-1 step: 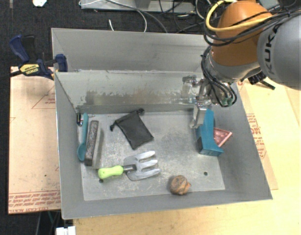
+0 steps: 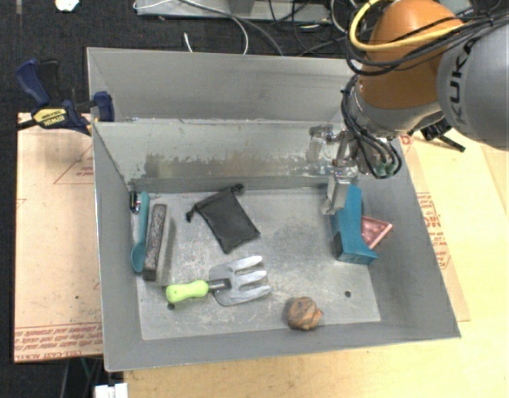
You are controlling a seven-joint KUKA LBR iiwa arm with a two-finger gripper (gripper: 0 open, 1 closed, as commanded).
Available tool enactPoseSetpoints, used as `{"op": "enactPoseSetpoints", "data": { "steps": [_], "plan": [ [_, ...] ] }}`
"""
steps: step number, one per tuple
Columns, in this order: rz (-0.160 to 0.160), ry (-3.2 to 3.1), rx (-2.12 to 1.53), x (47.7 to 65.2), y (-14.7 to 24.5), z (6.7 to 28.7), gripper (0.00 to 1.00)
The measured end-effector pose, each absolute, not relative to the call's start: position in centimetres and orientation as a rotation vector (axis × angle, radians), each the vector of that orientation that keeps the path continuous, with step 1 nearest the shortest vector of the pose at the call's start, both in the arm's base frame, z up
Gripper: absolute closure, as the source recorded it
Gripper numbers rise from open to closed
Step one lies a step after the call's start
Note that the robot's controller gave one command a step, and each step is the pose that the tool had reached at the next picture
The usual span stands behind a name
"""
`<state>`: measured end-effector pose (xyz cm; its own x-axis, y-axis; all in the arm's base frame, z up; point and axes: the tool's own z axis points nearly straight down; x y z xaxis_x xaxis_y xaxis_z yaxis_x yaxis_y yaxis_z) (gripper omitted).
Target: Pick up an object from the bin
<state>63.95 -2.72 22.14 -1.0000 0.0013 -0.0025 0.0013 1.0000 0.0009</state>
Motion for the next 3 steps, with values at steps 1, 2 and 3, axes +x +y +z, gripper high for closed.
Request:
{"op": "enactPoseSetpoints", "data": {
  "steps": [1,2,3],
  "plan": [
    [-0.003,3.128,-0.119,63.4,0.4,18.7,0.00],
    [0.005,3.137,-0.063,58.9,0.4,15.3,0.00],
    [0.004,3.134,-0.116,57.1,6.9,10.4,0.00]
  ]
}}
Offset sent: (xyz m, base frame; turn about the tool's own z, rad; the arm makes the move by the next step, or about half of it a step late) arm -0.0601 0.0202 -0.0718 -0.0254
